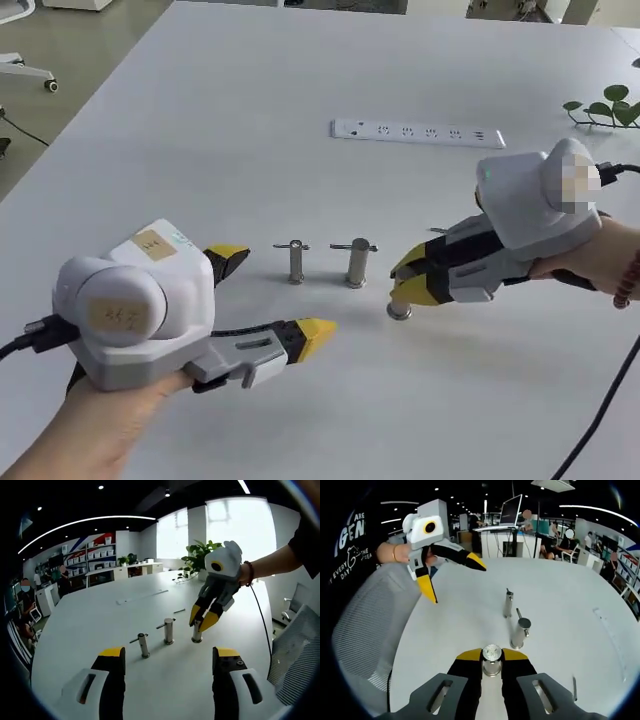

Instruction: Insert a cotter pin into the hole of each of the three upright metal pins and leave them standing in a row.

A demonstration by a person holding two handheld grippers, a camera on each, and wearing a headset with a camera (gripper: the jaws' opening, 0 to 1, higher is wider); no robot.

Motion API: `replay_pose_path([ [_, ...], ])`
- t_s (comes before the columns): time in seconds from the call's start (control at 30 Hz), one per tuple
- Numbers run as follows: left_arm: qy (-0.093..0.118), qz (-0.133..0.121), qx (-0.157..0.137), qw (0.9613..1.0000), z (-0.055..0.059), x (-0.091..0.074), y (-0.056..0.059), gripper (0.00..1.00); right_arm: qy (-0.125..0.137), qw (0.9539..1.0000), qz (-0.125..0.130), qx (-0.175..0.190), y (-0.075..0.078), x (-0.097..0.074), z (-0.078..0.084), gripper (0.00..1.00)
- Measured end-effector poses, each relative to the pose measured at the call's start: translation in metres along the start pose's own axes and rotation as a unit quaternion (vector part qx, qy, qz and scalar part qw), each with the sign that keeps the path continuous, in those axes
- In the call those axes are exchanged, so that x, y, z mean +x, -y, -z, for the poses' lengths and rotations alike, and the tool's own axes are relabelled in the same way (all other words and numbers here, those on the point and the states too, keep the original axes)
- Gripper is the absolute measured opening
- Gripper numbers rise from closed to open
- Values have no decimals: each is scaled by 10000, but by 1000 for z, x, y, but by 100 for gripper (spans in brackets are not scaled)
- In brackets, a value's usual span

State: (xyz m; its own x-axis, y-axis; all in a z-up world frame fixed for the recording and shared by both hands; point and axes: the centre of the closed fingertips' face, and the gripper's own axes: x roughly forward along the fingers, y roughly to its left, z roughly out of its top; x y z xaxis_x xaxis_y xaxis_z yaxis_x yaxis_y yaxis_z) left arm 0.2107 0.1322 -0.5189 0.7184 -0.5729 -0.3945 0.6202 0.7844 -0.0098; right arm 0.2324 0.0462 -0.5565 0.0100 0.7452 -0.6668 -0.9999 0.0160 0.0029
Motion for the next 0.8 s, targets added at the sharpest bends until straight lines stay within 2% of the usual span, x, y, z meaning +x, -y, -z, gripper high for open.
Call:
replay_pose_path([
  [0.13, -5, -31, -17, 10000, 1, -3, 0, 70, 19, 9999, -94, -70, -5, 7, -3, 8],
  [0.33, 68, -32, -122, 9999, 1, -7, 0, 71, 84, 9999, -95, -97, -9, 18, -6, 8],
  [0.43, 37, -48, -108, 9999, 3, -7, 0, 71, 100, 9998, -101, -112, -10, 22, -6, 8],
  [0.8, -15, -90, -142, 9999, 6, -8, -1, 71, 136, 9997, -145, -143, -10, 28, -9, 8],
])
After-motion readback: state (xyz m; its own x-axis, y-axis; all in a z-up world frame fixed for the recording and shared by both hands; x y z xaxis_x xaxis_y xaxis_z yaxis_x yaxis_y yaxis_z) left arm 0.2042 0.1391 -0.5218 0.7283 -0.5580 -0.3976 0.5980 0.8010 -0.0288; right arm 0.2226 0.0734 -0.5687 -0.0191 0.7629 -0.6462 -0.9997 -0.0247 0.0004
